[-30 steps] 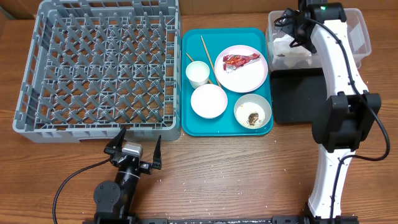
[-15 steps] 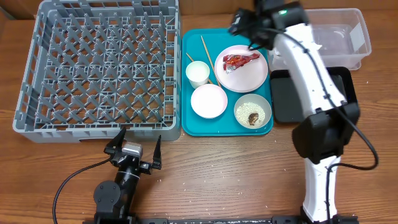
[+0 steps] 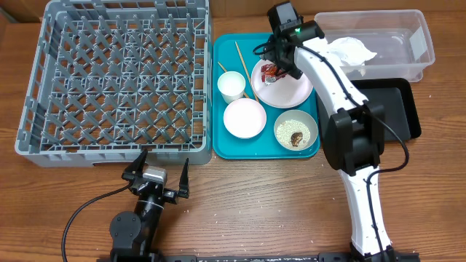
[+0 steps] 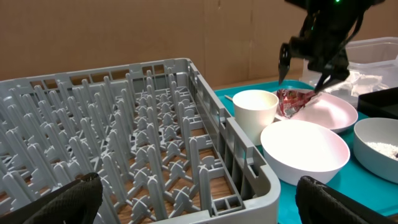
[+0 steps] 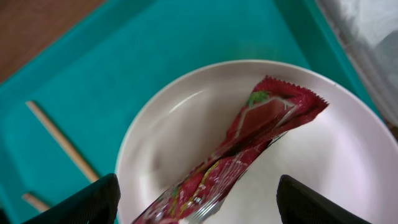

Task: Sort waste into correct bins and load items into the dishwasher
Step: 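Move the right gripper back to the plate and grasp the red wrapper, then carry the red wrapper with the right gripper into the clear bin, release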

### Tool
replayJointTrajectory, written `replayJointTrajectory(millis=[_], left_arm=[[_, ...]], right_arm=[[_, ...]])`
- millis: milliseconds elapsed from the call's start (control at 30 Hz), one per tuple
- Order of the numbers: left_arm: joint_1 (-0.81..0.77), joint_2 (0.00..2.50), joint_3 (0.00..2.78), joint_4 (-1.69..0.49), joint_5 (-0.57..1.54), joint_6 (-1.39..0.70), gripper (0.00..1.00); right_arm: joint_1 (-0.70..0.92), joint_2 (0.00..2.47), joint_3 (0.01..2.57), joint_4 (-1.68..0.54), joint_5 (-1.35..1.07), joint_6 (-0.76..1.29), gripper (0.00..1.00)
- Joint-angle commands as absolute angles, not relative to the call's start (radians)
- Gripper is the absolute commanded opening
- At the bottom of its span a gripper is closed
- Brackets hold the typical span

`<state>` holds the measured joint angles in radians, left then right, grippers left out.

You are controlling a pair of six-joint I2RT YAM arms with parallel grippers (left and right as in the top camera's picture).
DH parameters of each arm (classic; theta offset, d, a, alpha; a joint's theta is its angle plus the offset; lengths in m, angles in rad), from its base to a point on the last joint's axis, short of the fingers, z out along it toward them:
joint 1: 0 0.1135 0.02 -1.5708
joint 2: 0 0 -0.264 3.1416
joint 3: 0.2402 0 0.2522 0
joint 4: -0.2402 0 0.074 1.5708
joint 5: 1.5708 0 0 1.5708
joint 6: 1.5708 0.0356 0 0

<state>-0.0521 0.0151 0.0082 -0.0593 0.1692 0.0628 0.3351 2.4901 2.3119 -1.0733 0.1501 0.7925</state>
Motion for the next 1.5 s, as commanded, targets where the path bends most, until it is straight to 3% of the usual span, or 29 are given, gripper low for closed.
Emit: replayJointTrajectory(millis=[0,100,300,400,467,533,933,1100,1467], left_arm=[[-0.046,0.006,0.005,-0.059,0.176,0.083,1.0],[-0.046,0.006,0.005,-0.059,0.176,0.083,1.0],[-0.046,0.006,0.005,-0.059,0.176,0.083,1.0],[-0.046,0.006,0.005,-0.059,0.176,0.083,1.0],[-0.046,0.006,0.005,-0.059,0.176,0.083,1.0],[-0.046,0.006,0.005,-0.059,0.176,0.083,1.0],[-0.046,0.006,0.005,-0.059,0.176,0.083,1.0],[-0.046,0.006,0.005,-0.059,0.176,0.083,1.0],[-0.046,0.006,0.005,-0.059,0.176,0.083,1.0]], right_arm=[[0.334,2.531,2.31,-1.064,0.171,0.808,0.82],[0.334,2.547,2.31,-1.073,0.162,0.808,0.81],[0.339,2.549,2.31,-1.126,0.156,0.807,0.6],[0.342,2.55,2.31,-1.149,0.156,0.803,0.42],[0.342,2.549,2.31,-1.158,0.155,0.803,0.18],[0.342,2.547,2.312,-1.165,0.149,0.791,0.04],[0.31,2.33,2.506,-1.26,0.091,0.672,0.04],[0.216,2.209,2.548,-1.261,0.18,0.699,0.04],[0.016,2.344,2.537,-1.25,0.182,0.785,0.04]])
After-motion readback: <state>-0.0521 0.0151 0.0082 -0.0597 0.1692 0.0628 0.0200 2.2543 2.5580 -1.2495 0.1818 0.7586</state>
